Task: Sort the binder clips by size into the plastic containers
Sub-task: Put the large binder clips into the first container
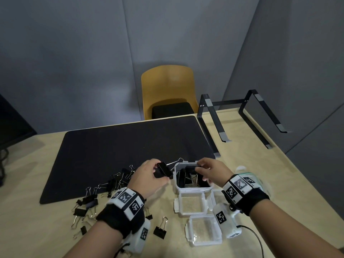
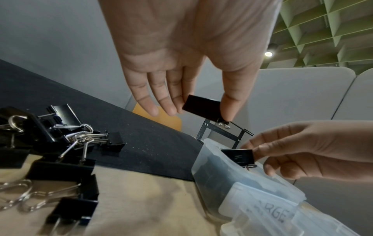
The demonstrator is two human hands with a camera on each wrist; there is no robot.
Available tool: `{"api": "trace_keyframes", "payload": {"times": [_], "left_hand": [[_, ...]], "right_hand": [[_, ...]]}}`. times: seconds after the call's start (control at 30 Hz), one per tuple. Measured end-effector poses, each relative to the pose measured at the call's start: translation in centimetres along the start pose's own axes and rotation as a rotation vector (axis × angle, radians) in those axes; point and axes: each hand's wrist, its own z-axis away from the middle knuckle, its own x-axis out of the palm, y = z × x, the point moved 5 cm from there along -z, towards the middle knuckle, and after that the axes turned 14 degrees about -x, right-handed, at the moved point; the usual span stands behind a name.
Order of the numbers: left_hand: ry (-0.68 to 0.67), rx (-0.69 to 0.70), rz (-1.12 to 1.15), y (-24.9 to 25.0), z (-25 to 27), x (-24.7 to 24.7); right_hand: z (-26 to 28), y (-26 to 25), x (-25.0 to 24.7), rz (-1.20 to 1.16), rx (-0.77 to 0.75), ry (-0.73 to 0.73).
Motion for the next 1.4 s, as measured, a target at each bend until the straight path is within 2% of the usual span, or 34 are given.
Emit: {"api": "trace_keyframes", "payload": {"times": [0.17,0.33,0.57,0.87,1.1,1.2,1.4], "left_hand": [[0.002,0.001,0.001,0.0,-0.1,0.0],[0.01,0.001,0.005,0.2,0.0,0.0],[0.002,0.005,-0.002,0.4,-0.3,0.3],[0.005,0.022,0.004,0.5,-0.6,0.6],[-0.004,0.047,0.001,0.8,-0.5,0.5],[-0.013,0.062,-0.006,1.0,-0.6,0.7],[-0.066,0.111,-0.067,1.4,-0.9,1.9]], "right_hand": [[-0.6,0.0,-0.4,0.257,-0.098,0.017],[-0.3,-0.1,0.7,0.409,-0.231,-0.114],[-0.4,-0.2,1.0,0.68,-0.26,-0.143],[-0.1,-0.4,1.3,0.862,-0.311,-0.128],[0.4,-0.4,1.2,0.834,-0.291,-0.119],[0.5,-0.1,0.5,0.708,-0.25,-0.103],[1.0,0.9,-1.3,0.509,-0.208,0.024]]}}
